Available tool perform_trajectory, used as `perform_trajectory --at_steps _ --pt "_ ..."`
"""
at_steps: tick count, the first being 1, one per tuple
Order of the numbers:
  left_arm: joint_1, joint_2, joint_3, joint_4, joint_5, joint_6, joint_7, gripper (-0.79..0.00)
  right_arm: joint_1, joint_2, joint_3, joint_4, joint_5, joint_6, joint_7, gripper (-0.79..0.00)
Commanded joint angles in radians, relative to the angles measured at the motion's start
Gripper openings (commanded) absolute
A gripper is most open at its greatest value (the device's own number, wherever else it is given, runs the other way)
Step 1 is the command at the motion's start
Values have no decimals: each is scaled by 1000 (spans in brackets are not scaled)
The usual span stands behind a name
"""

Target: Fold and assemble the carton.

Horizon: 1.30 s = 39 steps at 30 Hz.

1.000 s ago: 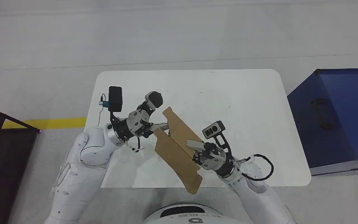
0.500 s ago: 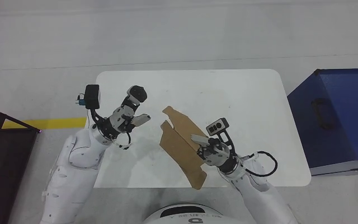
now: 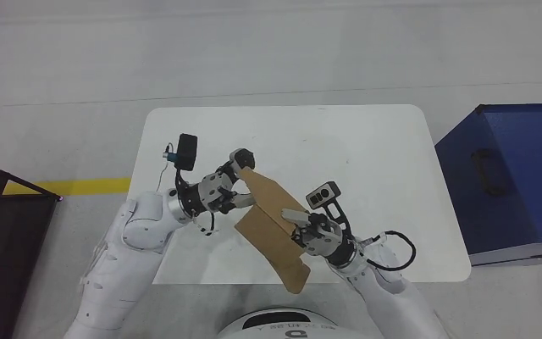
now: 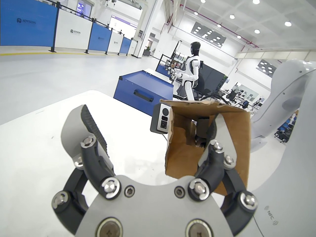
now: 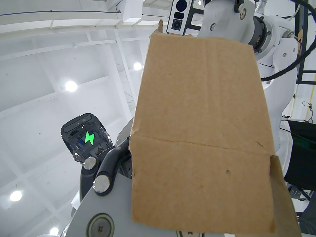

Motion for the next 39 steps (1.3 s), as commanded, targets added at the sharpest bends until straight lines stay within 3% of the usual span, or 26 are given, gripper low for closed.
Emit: perform_trajectory --at_steps 1,8,10,14,18,22,31,35,39 --pt "2 1 -10 -4 -28 -2 32 0 -16 0 14 -7 10 -31 -28 -785" --pt "2 1 -10 -4 -28 -2 32 0 -16 0 14 -7 10 -31 -28 -785" --pt "16 -5 -4 -9 -122 30 108 0 -14 0 15 -6 6 -30 -34 -785" --pt "57 -4 -50 11 -277 162 179 0 -7 7 37 -12 -166 -58 -85 -785" --pt "113 7 -77 -5 -509 312 61 0 -22 17 63 -29 -295 -90 -73 -785" --pt "137 24 -117 -4 -823 499 -213 0 -34 29 99 -63 -419 -95 -46 -785" --pt "125 26 -152 13 -877 490 -232 0 -42 32 105 -91 -438 -74 -54 -785" --pt "144 13 -82 -19 -1117 524 -281 0 -27 30 95 -76 -342 -62 -42 -785" --pt "154 7 -63 -2 -1197 528 -309 0 -12 32 125 -31 -251 -79 -10 -785"
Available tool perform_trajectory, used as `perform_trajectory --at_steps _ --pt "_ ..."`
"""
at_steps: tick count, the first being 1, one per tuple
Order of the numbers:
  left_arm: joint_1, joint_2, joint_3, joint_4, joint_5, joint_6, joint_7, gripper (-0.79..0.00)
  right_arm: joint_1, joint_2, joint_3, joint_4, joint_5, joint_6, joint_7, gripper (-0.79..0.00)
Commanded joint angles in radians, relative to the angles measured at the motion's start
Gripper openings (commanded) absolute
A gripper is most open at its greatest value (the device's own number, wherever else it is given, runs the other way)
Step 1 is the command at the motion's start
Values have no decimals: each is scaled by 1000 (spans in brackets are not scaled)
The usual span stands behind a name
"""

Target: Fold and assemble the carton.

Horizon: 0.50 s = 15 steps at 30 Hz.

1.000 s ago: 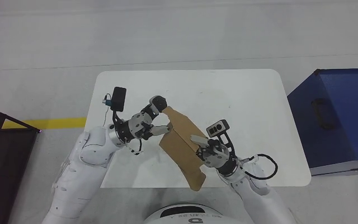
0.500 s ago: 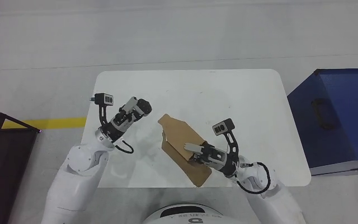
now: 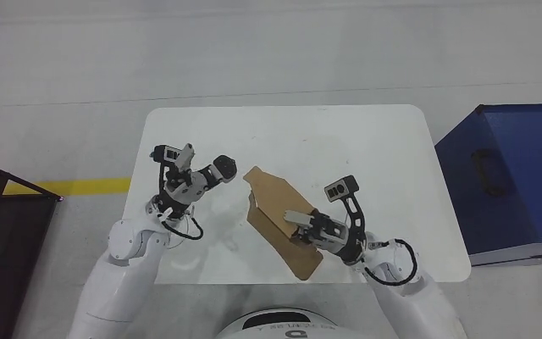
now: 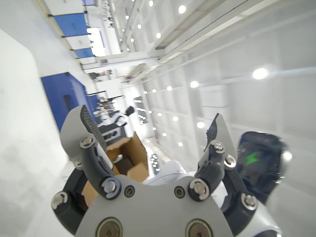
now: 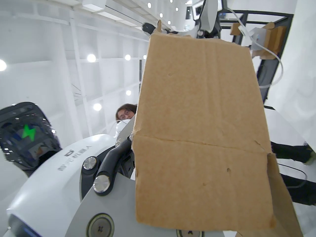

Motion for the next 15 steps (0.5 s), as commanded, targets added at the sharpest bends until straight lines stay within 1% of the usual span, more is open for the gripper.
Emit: perform_trajectory --at_steps 1,4,9,15 --pt "7 -4 13 1 -26 4 2 0 2 2 9 11 24 -4 17 -785" --pt "10 -9 29 -11 -49 0 11 0 9 4 3 16 15 6 32 -785" --pt "-7 -16 67 -23 3 16 43 0 33 5 -31 12 -46 30 32 -785" --pt "-31 -24 101 -32 -1 40 32 0 34 7 -29 16 -39 16 12 -785"
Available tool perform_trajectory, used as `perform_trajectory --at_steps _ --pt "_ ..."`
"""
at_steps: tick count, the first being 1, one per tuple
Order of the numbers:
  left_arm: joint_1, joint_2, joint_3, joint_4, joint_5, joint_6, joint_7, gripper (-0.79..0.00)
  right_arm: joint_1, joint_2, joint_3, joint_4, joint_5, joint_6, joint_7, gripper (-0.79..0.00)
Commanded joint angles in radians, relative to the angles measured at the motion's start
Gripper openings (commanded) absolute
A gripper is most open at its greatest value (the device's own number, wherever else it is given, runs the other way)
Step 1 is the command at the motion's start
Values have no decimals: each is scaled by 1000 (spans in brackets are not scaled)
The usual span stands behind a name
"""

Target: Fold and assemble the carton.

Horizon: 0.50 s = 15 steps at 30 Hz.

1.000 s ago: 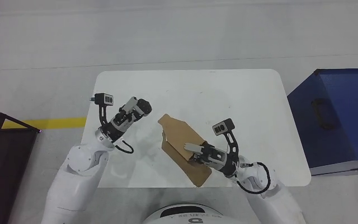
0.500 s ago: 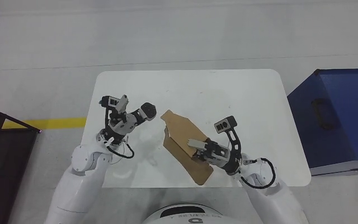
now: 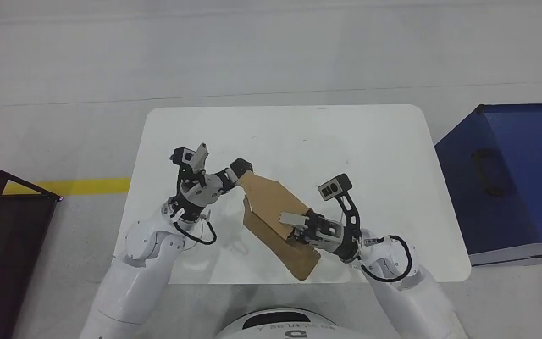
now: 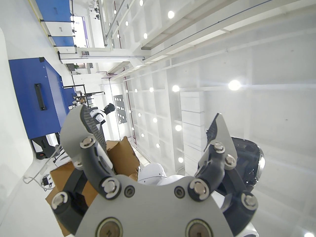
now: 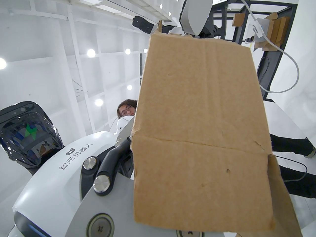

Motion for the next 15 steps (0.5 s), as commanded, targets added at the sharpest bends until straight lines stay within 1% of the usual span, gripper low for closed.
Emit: perform_trajectory --at_steps 1,9,15 --pt "-2 -2 12 -10 3 9 0 0 -5 1 6 2 -1 -7 -9 -785" --pt "9 -11 44 -38 34 24 56 0 -21 9 27 -15 -50 -8 -45 -785" --pt "21 -13 53 -51 92 22 67 0 -35 13 35 -27 -55 -17 -49 -785"
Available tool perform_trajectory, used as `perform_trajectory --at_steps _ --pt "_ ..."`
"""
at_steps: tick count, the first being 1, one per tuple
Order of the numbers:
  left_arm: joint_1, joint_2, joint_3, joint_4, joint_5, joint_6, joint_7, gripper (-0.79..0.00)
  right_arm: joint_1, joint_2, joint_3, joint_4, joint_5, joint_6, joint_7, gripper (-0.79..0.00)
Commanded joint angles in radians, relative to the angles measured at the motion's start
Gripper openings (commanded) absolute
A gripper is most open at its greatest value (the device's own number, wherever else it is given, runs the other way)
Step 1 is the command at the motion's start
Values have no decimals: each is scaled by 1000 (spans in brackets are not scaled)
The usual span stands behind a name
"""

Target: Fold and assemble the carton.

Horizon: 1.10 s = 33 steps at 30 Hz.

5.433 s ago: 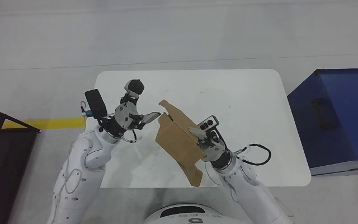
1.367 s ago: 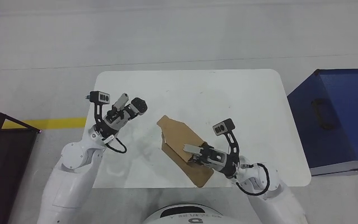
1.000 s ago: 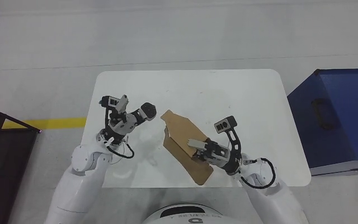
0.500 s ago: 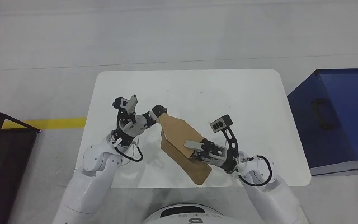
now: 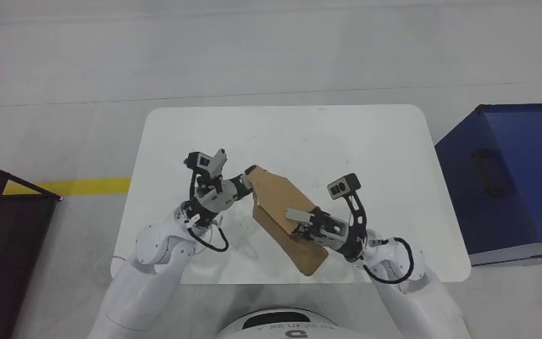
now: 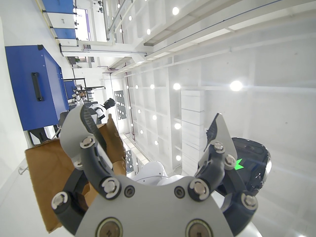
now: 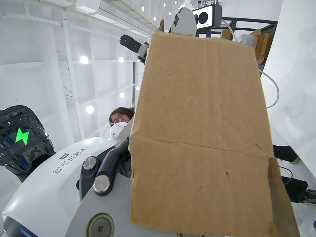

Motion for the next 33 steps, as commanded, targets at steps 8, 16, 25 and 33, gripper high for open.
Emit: perform_trajectory --at_steps 8,16,25,33 --pt "21 -4 -1 -14 1 -8 5 0 -14 6 2 -12 -5 -7 -4 -785" --pt "56 3 -101 -33 43 -46 47 0 -31 12 13 -23 -2 -13 -3 -785" --pt "35 1 -139 -33 219 -134 106 0 -24 17 1 -41 -7 0 15 -785" --pt "-96 -28 47 50 195 -100 80 0 2 18 -24 -37 -15 14 6 -785"
